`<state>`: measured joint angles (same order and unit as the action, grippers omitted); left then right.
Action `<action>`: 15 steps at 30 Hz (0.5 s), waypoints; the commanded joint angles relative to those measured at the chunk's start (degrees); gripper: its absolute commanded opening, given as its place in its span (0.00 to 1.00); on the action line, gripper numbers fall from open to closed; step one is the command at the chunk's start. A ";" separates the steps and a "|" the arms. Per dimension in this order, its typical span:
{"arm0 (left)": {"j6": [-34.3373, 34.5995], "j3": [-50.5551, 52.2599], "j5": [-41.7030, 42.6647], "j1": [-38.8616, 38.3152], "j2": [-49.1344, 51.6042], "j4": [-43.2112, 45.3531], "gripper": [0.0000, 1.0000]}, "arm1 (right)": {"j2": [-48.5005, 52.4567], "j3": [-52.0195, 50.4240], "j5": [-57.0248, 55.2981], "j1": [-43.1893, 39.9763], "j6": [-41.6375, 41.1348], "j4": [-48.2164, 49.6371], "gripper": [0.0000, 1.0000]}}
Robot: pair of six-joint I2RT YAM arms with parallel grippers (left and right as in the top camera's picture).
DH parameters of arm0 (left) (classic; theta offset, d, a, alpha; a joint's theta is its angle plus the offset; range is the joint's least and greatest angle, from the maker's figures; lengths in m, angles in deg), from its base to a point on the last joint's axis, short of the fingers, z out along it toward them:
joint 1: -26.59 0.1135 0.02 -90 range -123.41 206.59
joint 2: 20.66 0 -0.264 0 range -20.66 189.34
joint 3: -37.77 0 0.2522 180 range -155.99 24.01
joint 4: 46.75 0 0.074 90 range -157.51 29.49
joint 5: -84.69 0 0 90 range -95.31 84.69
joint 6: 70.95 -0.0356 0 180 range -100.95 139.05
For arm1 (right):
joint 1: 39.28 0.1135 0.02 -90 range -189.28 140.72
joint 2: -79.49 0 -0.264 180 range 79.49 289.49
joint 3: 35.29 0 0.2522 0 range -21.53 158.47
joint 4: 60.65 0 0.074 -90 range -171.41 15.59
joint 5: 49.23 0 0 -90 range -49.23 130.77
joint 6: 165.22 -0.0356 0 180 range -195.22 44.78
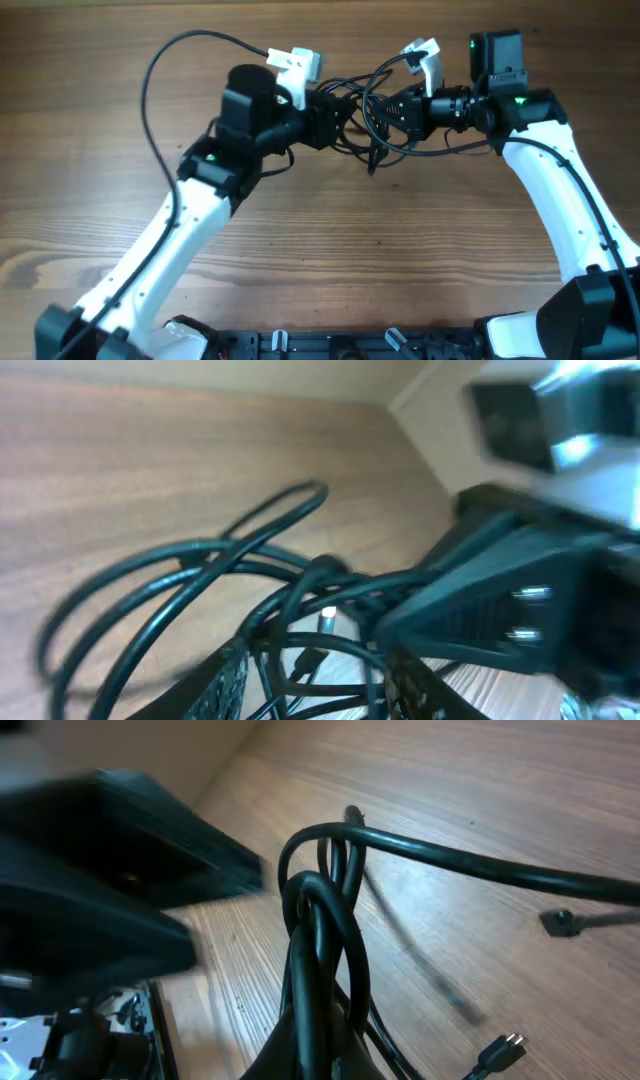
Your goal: Untangle cables
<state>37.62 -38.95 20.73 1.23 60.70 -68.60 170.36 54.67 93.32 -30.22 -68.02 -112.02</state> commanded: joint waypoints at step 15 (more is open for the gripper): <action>2.93 -0.70 -3.63 -1.79 8.24 4.94 0.39 | -0.13 0.24 12.07 3.96 -1.09 -6.51 0.04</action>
<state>40.24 -38.95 19.31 -0.04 67.87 -64.30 170.40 54.67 95.88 -27.46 -69.77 -118.64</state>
